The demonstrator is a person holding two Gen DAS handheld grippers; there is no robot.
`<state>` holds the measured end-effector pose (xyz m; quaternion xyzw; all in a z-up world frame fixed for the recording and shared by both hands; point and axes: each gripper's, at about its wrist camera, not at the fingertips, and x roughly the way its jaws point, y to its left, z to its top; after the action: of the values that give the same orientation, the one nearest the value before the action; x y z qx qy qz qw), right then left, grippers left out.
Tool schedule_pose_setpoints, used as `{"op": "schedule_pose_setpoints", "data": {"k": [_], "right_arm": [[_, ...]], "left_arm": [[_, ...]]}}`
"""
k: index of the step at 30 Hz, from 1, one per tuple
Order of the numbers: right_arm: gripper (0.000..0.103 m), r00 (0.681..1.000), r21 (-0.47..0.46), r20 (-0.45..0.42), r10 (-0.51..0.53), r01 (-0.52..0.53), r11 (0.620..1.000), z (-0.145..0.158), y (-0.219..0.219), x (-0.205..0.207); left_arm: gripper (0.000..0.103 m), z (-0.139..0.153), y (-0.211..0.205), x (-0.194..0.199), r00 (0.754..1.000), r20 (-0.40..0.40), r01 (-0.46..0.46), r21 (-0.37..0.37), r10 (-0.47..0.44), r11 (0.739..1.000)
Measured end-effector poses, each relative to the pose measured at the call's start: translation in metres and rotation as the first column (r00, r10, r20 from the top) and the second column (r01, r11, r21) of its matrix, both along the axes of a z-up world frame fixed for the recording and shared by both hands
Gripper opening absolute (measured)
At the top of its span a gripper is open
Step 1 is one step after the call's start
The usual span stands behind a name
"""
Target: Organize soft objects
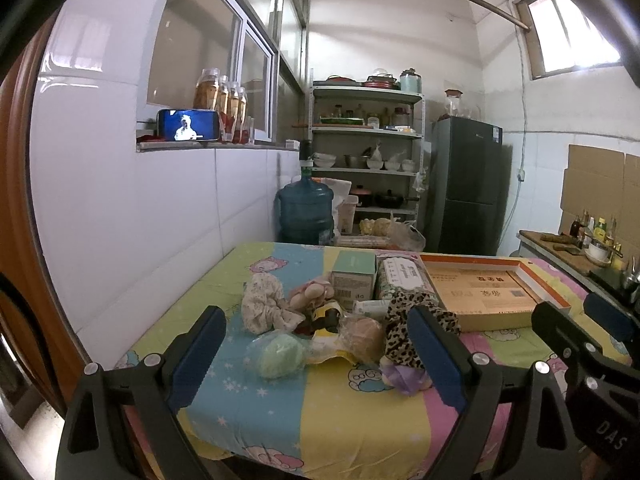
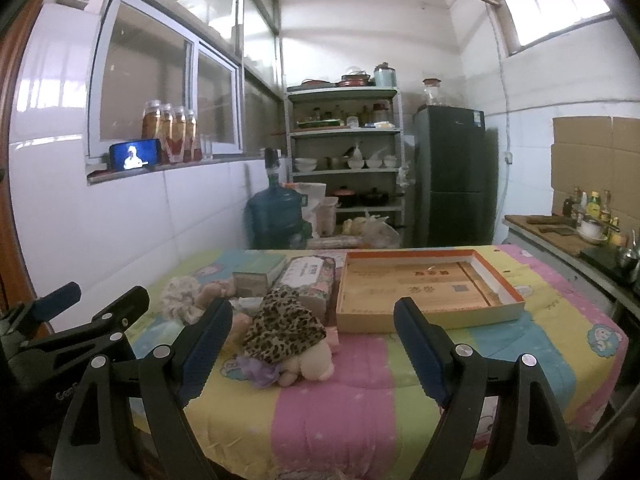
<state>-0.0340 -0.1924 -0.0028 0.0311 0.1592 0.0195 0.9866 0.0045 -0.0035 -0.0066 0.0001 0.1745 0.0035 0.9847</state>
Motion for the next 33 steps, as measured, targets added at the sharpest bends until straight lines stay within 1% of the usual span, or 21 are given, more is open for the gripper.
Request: {"op": "schedule_pose_setpoints", "data": {"k": [12,16,19,22,24,28,30,33], "right_arm": [[0.084,0.999,0.014,-0.014,0.033,-0.033,0.999,-0.005,-0.001,0.003],[0.084,0.997,0.022,-0.017,0.076,-0.075,0.997,-0.012,0.001,0.007],[0.084,0.993,0.016,0.011,0.119,-0.119,0.993,-0.018,0.006,0.007],[0.084,0.992,-0.023,0.034,0.120,-0.119,0.993,-0.024,0.012,0.009],[0.084,0.992,-0.031,0.017,0.122,-0.122,0.992,-0.029,0.014,0.016],[0.084,0.990,-0.007,-0.039,0.133,-0.133,0.991,-0.039,0.011,0.034],[0.084,0.989,-0.002,-0.061,0.132,-0.133,0.991,-0.045,0.010,0.042],[0.084,0.988,0.011,-0.079,0.130,-0.129,0.992,-0.053,0.008,0.051]], "left_arm": [[0.093,-0.005,0.010,0.000,1.000,-0.005,-0.015,-0.028,0.015,0.999],[0.093,-0.009,0.019,0.002,1.000,-0.007,-0.005,-0.037,0.005,0.999],[0.093,-0.014,0.029,0.004,1.000,-0.013,0.011,-0.055,-0.012,0.998],[0.093,-0.020,0.042,0.009,0.999,-0.027,0.019,-0.075,-0.021,0.997],[0.093,-0.028,0.052,0.016,0.998,-0.046,0.027,-0.101,-0.031,0.995],[0.093,-0.045,0.068,0.035,0.995,-0.082,0.046,-0.146,-0.059,0.988],[0.093,-0.052,0.072,0.046,0.993,-0.092,0.055,-0.142,-0.069,0.988],[0.091,-0.065,0.081,0.065,0.989,-0.095,0.098,-0.123,-0.110,0.988]]}}
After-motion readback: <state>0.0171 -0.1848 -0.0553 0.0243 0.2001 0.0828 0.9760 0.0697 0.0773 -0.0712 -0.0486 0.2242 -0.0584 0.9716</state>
